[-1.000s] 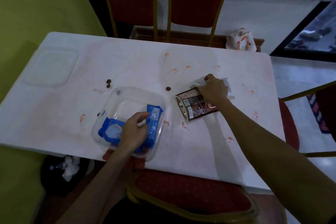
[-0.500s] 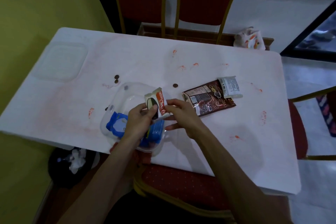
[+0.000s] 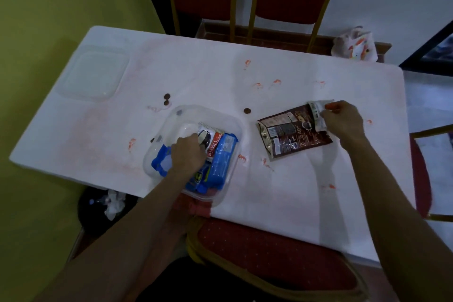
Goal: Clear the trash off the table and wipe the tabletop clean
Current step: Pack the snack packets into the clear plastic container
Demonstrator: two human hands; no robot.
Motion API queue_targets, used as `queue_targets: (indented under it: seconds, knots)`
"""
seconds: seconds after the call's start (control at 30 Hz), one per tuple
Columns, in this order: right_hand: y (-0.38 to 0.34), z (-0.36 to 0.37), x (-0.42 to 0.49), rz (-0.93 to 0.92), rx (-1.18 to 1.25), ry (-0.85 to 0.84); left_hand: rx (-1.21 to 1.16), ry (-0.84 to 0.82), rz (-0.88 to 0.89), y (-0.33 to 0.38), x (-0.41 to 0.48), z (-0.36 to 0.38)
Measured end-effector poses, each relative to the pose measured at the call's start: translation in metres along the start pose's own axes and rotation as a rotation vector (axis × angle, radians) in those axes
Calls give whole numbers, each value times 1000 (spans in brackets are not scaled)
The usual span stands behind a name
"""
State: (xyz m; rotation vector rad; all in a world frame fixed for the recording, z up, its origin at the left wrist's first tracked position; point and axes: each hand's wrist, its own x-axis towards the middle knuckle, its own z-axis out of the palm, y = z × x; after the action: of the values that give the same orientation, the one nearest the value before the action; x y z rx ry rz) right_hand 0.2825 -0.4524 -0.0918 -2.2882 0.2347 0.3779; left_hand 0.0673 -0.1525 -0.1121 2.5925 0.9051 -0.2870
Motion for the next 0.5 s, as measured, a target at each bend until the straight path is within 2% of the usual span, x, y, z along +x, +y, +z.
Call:
queue_targets:
  seconds: [0.23, 0.3, 0.37, 0.43, 0.5]
  knots:
    - [24, 21, 22, -12, -444, -1, 143, 120, -44, -9, 5, 0]
    - [27, 22, 25, -31, -467, 7, 161, 202, -11, -7, 3, -2]
    - [29, 23, 28, -37, -465, 38, 138, 263, 104, 1, -2, 1]
    - [29, 25, 29, -38, -493, 78, 138, 272, 204, 7, -7, 11]
    - [24, 23, 26, -40, -497, 113, 143, 220, 209, 7, -7, 19]
